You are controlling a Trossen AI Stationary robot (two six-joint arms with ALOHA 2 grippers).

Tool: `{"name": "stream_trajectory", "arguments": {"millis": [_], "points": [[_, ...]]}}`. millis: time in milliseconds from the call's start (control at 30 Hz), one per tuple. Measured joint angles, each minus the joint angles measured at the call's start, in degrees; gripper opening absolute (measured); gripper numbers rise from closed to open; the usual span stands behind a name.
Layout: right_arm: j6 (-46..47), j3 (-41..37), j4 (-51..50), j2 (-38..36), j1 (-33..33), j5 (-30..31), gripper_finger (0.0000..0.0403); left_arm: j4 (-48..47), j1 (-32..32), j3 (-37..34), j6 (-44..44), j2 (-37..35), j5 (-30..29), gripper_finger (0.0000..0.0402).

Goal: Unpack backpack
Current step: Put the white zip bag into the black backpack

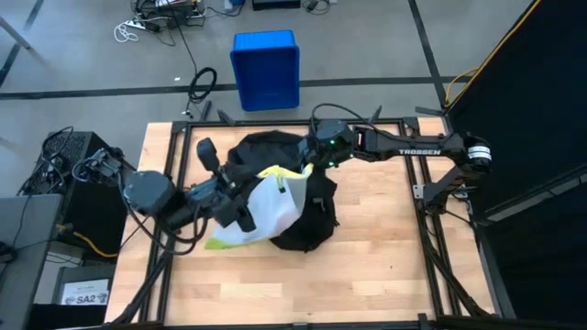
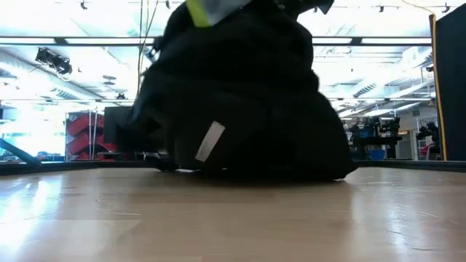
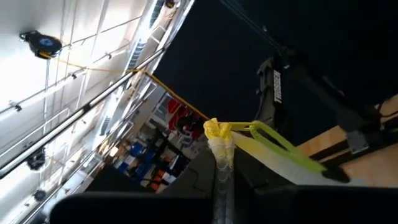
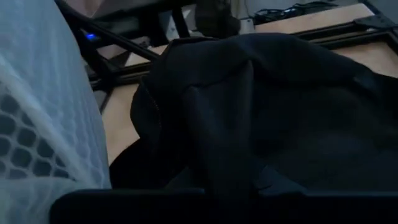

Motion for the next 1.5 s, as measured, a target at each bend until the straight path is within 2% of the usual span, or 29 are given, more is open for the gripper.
{"name": "stream_trajectory", "arguments": {"millis": [300,433,633,1000,1233,1300,1400,1500], "points": [[-1.7,6.0,-4.6,-0.2,1.3,-0.6,0.0,-16.6,4.1,0.0,-6.6,0.1,10.4,0.0],[-2.8,9.4,-7.4,-0.2,1.9,-0.8,0.0,-24.4,5.7,0.0,-12.1,0.1,14.1,0.0],[-3.2,13.0,-8.5,-0.3,2.7,-1.4,0.0,-34.4,8.0,0.0,-21.4,0.8,24.0,0.0],[-3.4,17.7,-11.5,-0.3,4.2,-0.2,0.0,-44.5,13.3,0.0,-30.5,6.4,23.9,0.0],[-2.8,17.9,-13.0,-0.3,4.5,1.5,0.0,-46.9,16.2,-0.1,-33.5,7.9,15.3,0.0],[-2.8,17.9,-13.6,-0.3,4.5,1.9,0.0,-46.3,17.0,-0.2,-34.3,7.9,17.3,0.0],[-2.8,17.9,-14.0,-0.4,4.5,1.0,0.0,-44.2,18.6,-0.1,-34.8,9.2,23.4,0.0],[-2.8,17.9,-14.9,-0.4,4.5,0.9,0.0,-43.3,20.1,0.0,-34.8,12.3,24.7,0.0]]}}
